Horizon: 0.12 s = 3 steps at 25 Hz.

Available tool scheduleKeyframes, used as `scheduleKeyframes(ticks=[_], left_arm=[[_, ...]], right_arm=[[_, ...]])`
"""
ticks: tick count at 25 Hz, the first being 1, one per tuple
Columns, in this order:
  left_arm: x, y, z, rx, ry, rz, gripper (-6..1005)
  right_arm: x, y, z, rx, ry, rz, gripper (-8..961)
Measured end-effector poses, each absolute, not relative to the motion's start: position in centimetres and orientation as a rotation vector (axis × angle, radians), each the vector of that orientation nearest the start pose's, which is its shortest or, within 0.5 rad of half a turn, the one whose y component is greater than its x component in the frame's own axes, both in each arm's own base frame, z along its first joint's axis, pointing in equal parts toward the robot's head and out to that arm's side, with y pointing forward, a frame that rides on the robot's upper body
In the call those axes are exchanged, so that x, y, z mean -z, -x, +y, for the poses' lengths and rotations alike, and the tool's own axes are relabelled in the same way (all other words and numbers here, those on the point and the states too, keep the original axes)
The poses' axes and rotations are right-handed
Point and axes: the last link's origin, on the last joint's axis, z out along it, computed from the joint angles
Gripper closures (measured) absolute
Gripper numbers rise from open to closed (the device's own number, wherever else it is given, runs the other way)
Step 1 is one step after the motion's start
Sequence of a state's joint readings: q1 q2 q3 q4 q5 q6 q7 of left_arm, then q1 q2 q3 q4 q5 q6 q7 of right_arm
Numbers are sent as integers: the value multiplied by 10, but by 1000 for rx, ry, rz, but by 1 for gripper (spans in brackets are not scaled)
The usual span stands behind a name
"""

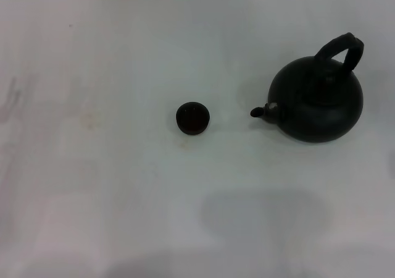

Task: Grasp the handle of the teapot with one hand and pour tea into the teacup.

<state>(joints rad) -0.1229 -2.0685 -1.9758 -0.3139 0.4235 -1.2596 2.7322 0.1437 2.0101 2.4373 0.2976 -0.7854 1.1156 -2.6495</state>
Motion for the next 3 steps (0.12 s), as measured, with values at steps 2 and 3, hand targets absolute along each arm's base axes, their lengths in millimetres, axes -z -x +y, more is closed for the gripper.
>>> scheduleKeyframes(ticks=[2, 3], left_arm=[[-44, 386, 256, 690, 1532, -534, 123], [-45, 386, 256, 690, 1533, -533, 123]], right_arm=[[-94, -442, 246, -477, 1406, 655, 332], [-94, -442, 247, -476, 1403, 656, 332]])
